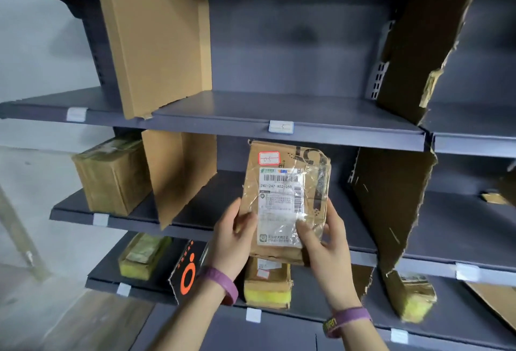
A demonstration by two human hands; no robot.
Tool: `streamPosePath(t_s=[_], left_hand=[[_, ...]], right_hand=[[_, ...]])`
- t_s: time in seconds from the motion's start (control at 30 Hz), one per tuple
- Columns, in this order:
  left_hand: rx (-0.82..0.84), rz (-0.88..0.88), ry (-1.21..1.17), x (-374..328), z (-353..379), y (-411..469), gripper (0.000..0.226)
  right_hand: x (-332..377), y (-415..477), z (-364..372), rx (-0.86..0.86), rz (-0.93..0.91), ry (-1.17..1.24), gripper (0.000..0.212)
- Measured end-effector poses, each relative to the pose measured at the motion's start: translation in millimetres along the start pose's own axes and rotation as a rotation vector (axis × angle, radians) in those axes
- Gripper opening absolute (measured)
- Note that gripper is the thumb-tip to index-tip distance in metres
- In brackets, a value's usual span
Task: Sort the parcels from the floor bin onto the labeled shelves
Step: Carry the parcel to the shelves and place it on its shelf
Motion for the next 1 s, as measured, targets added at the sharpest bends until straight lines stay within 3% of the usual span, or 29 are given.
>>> streamPosePath(t_s=[0.23, 0.33, 0.53, 0.67, 0.87, 1.0], left_hand=[[0.161, 0.048, -0.012, -26.9, -32.4, -19.8, 0.034], [0.233, 0.164, -0.059, -57.5, -48.4, -22.8, 0.040], [0.267, 0.412, -0.157, -113.0, -67.3, 3.5, 0.033], [0.177, 0.433, -0.178, -126.4, -59.7, 42.4, 0.033], [0.100, 0.396, -0.270, -148.3, -43.2, 95.4, 0.060], [0.181, 0.324, -0.252, -163.2, -43.1, 130.9, 0.076]], right_hand=[[46.0, -28.0, 3.8, -0.049, -0.085, 0.005, 0.056], [80.0, -27.1, -7.2, -0.042, -0.148, 0.014, 0.073], [135.2, -5.3, -12.6, 0.046, -0.314, -0.003, 0.082], [150.8, 35.3, -9.2, 0.065, -0.358, -0.041, 0.086], [168.1, 92.5, -6.2, 0.056, -0.497, -0.051, 0.079], [174.5, 128.5, -9.9, 0.068, -0.533, -0.115, 0.075]])
Point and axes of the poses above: each hand's wrist, its own y-axis towards the middle knuckle, its own z-axis out of the palm, x = y × z, the point moved 1 cm from there along y, towards the middle knuckle, and after that the axes turned 2 degrees about -y, right-handed, at the moved point
